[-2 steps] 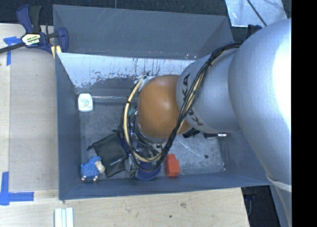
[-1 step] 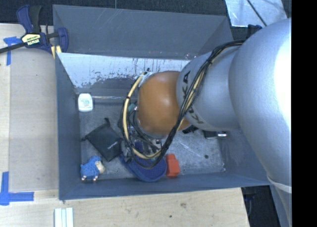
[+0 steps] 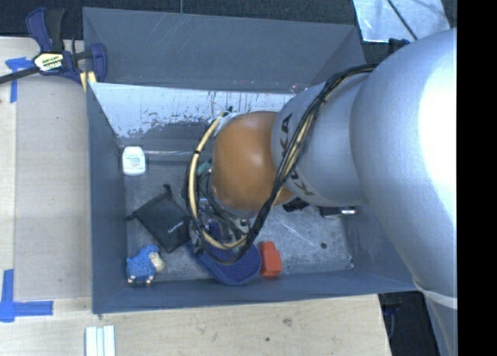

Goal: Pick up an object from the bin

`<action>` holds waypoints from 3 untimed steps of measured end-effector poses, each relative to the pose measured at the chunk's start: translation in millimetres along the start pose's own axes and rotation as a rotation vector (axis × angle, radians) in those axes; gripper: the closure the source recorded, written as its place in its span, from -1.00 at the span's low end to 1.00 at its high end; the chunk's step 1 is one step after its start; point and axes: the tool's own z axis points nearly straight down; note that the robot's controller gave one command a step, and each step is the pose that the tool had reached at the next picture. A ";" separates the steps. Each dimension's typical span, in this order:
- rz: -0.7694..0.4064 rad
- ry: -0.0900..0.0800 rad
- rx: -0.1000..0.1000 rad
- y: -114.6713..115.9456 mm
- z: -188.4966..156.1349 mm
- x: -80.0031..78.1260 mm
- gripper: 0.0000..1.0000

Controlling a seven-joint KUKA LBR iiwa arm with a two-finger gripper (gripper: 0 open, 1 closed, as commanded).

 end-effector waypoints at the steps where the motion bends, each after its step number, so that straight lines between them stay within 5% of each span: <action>1: 0.117 0.027 0.004 89.4 7.9 -28.5 1.00; 2: 0.073 0.022 0.005 76.4 -171.5 -45.0 1.00; 3: 0.149 0.037 0.012 76.9 -103.7 -34.0 1.00</action>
Offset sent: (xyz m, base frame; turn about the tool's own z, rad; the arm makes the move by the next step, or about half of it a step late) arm 0.0253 0.0860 -0.0070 0.1225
